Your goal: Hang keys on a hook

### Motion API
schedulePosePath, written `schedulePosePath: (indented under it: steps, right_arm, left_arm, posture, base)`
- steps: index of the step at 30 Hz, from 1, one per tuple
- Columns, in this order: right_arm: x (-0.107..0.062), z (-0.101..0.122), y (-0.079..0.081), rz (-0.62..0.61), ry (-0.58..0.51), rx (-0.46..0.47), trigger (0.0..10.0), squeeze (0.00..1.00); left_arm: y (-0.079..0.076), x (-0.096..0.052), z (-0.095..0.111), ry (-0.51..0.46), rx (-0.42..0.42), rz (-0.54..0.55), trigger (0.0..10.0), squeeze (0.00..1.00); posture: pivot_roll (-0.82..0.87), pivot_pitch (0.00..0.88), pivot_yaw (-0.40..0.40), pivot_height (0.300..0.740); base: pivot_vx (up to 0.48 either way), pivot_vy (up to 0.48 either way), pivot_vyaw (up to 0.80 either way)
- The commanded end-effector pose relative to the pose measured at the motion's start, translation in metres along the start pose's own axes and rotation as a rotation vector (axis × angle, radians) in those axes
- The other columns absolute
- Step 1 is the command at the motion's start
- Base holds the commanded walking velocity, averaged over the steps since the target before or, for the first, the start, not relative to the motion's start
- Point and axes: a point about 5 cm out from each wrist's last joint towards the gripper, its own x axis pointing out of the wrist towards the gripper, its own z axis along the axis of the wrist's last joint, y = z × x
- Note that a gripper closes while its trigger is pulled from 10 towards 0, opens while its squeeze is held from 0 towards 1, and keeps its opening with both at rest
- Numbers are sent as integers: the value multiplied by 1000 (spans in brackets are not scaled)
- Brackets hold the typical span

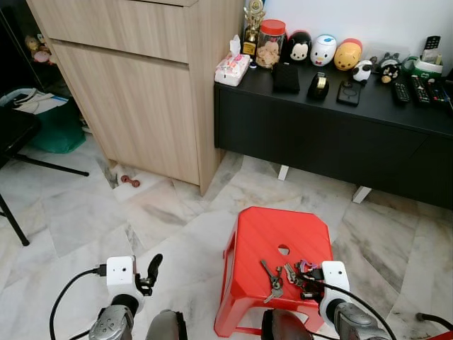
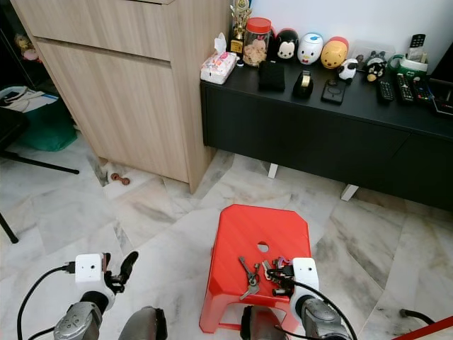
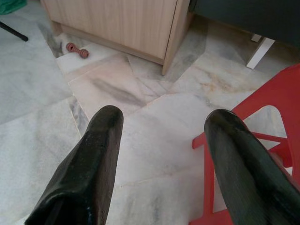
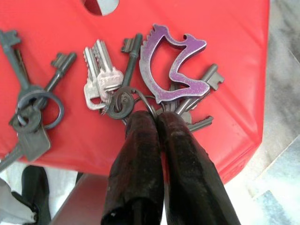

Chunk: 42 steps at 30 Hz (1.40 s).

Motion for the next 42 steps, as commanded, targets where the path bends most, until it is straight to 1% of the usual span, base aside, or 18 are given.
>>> schedulePosePath:
  steps: [1, 4, 10, 12, 14, 15, 17, 20, 21, 22, 24, 26, 28, 29, 30, 34, 35, 42]
  right_arm:
    - [0, 4, -1, 1, -30, 30, 0, 0]
    - [0, 9, 0, 11, -63, 55, 0, 0]
    - [1, 21, 1, 22, -132, 72, 0, 0]
    - [1, 33, 1, 20, -206, 86, 0, 0]
    - [0, 40, 1, 15, -249, 93, 0, 0]
    - [-1, 48, 0, 8, -303, 100, 0, 0]
    - [-2, 58, -2, -3, -365, 114, 0, 0]
    - [-5, 69, -5, -17, -437, 120, 0, 0]
    - [-8, 77, -7, -25, -492, 112, 0, 0]
    - [-8, 77, -7, -25, -492, 112, 0, 0]
    - [-12, 82, -9, -44, -542, 98, 0, 0]
    - [-20, 89, -16, -105, -627, 86, 0, 0]
    - [-22, 90, -18, -122, -642, 87, 0, 0]
    - [-25, 92, -18, -133, -668, 58, 0, 0]
    - [-27, 94, -15, -130, -689, 26, 10000, 0]
    - [-29, 98, -13, -126, -720, 48, 10000, 0]
    - [-30, 102, -11, -122, -739, 51, 10000, 0]
    - [-28, 106, -7, -128, -732, 57, 10000, 0]
  left_arm:
    - [-1, -1, -5, 26, -1, -1, 10000, 0]
    - [-1, 0, -5, 27, 0, -1, 10000, 0]
    - [-1, 0, -5, 28, 2, 0, 10000, 0]
    - [-1, 0, -5, 31, 3, 1, 10000, 0]
    - [-1, 0, -6, 32, 3, 2, 10000, 0]
    - [-1, 0, -6, 33, 5, 1, 10000, 0]
    - [-1, 0, -6, 33, 8, 0, 10000, 0]
    - [-1, 0, -6, 32, 8, 1, 10000, 0]
    - [-1, 0, -6, 31, 6, 3, 10000, 0]
    - [-1, 0, -6, 31, 6, 3, 10000, 0]
    - [-1, 0, -6, 31, 5, 5, 10000, 0]
    - [-1, 0, -7, 28, 0, 9, 10000, 0]
    - [-1, 0, -7, 28, -1, 9, 10000, 0]
    - [-1, -1, -7, 30, -2, 11, 10000, 0]
    - [-1, -1, -9, 34, -5, 14, 10000, 0]
    - [0, -2, -11, 44, -7, 20, 10000, 0]
    - [0, -2, -11, 45, -5, 20, 10000, 0]
    - [2, -1, -10, 44, -3, 20, 10000, 0]
  posture:
    - [-32, 92, -66, 636]
    - [-32, 93, -66, 636]
    - [-32, 93, -66, 636]
    - [-31, 93, -66, 636]
    - [-32, 92, -66, 636]
    - [-32, 92, -66, 636]
    - [-32, 92, -66, 636]
    - [-32, 92, -66, 636]
    - [-35, 84, -71, 636]
    - [-35, 84, -71, 636]
    - [-35, 84, -71, 636]
    - [-36, 83, -73, 636]
    - [-36, 83, -73, 636]
    - [-40, 79, -76, 636]
    - [-40, 76, -76, 636]
    - [-41, 67, -74, 636]
    - [-41, 67, -74, 645]
    - [-31, 36, -69, 690]
  base:
    - [0, 0, 0]
    - [0, 0, 0]
    - [0, 0, 0]
    - [0, 0, 0]
    - [0, 0, 0]
    - [0, 0, 0]
    - [0, 0, 0]
    - [0, 0, 0]
    - [0, 0, 0]
    - [0, 0, 0]
    - [0, 0, 0]
    - [0, 0, 0]
    - [0, 0, 0]
    - [0, 0, 0]
    - [0, 0, 0]
    - [0, 0, 0]
    - [0, 0, 0]
    - [0, 0, 0]
